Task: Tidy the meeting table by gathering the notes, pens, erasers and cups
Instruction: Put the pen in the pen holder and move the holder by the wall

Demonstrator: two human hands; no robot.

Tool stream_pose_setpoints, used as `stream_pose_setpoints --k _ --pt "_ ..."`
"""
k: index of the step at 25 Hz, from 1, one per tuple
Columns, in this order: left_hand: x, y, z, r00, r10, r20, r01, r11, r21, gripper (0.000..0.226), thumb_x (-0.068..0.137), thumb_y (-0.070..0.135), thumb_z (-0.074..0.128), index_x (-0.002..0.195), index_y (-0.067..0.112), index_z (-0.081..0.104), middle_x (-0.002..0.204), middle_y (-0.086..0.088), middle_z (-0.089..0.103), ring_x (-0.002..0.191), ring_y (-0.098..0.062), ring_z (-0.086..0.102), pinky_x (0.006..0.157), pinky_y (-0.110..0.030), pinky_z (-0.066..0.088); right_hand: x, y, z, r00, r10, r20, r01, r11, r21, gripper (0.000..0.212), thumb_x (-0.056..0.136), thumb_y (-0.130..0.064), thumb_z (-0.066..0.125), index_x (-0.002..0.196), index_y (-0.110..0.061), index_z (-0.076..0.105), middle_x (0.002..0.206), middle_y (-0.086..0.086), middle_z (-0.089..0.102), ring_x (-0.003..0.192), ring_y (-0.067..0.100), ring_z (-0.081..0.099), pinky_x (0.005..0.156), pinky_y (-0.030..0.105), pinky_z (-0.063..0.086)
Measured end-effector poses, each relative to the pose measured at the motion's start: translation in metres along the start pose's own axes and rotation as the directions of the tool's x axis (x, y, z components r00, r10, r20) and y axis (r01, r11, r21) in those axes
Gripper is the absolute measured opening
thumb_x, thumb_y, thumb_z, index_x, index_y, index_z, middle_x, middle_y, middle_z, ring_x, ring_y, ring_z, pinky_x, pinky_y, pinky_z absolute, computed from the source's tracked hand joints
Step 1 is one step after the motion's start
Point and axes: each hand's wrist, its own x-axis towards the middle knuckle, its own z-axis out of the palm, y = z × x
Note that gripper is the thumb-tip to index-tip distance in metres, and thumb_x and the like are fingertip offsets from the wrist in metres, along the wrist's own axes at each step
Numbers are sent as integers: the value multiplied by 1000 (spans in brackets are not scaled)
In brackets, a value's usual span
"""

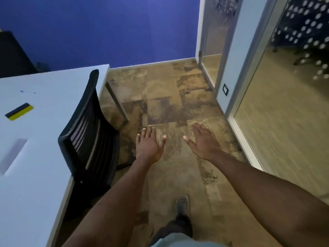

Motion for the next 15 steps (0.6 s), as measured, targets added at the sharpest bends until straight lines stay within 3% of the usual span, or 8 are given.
stream_pose_setpoints --k 5,11,15 --pt "149 3 -17 999 -50 18 50 999 15 73 97 60 17 155 16 15 164 -1 4 151 -20 -1 121 -41 -2 150 14 -21 999 -52 8 52 999 -8 89 85 -73 7 153 -17 14 162 2 10 149 19 5 119 39 7" --pt "306 3 -34 993 -119 -11 119 993 26 76 95 64 15 154 16 18 164 -1 8 151 -20 2 120 -42 -1 318 28 -37 995 -93 22 93 996 0 74 95 -64 20 153 -18 15 163 0 10 149 18 7 119 38 7" --pt "421 0 -32 980 -197 -15 197 980 27 77 96 63 16 155 14 13 164 -3 7 151 -20 2 121 -42 0 454 50 -31 988 -154 30 154 988 18 86 88 -71 10 153 -16 15 163 2 10 149 19 7 120 40 9"
